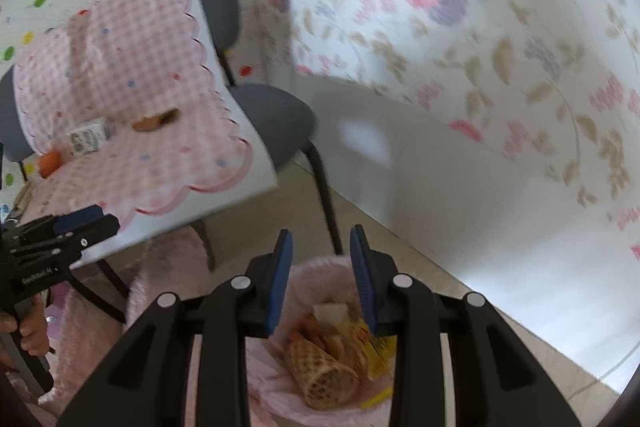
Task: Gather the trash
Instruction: 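Move both grippers back over the chair seat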
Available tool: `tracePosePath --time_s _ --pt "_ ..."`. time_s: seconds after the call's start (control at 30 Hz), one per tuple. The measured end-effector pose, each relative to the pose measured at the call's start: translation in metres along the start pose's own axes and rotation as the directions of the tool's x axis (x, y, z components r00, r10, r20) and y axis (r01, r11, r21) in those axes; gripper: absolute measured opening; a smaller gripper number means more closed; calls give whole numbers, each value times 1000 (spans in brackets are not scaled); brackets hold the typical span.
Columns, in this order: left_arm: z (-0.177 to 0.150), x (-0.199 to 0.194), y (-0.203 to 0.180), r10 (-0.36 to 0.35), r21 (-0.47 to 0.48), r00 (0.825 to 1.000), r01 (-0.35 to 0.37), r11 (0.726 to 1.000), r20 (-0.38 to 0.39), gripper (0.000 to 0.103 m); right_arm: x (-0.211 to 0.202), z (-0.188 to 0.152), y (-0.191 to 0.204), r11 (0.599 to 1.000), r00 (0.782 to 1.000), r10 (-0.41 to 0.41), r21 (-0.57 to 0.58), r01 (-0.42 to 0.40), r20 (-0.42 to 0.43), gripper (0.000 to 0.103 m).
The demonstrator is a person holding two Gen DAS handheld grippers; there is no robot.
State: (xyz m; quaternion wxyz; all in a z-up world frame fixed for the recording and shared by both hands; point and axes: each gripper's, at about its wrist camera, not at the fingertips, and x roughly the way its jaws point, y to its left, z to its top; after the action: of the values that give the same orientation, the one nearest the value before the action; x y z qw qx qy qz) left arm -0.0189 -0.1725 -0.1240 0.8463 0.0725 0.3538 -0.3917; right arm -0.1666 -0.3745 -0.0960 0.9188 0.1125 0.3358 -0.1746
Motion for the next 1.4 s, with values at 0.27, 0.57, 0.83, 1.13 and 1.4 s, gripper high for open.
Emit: tracePosePath --time_s 0.27,0.57,0.83,1.13,1.4 --pt "8 -29 54 122 -90 991 -117 989 48 55 23 42 52 989 993 116 -96 -114 20 30" --pt "24 -50 127 288 -205 955 -269 941 69 66 72 85 108 960 976 219 -181 -214 7 41" --pt "46 -55 194 374 -287 925 -340 895 68 66 133 121 151 929 954 295 -216 -301 -59 44" --pt "69 -33 282 458 -352 889 -420 837 28 74 205 156 209 891 924 350 -252 -379 -153 45" --pt "91 9 336 441 -309 897 -425 851 -23 64 276 187 244 877 897 367 -231 -422 -246 48"
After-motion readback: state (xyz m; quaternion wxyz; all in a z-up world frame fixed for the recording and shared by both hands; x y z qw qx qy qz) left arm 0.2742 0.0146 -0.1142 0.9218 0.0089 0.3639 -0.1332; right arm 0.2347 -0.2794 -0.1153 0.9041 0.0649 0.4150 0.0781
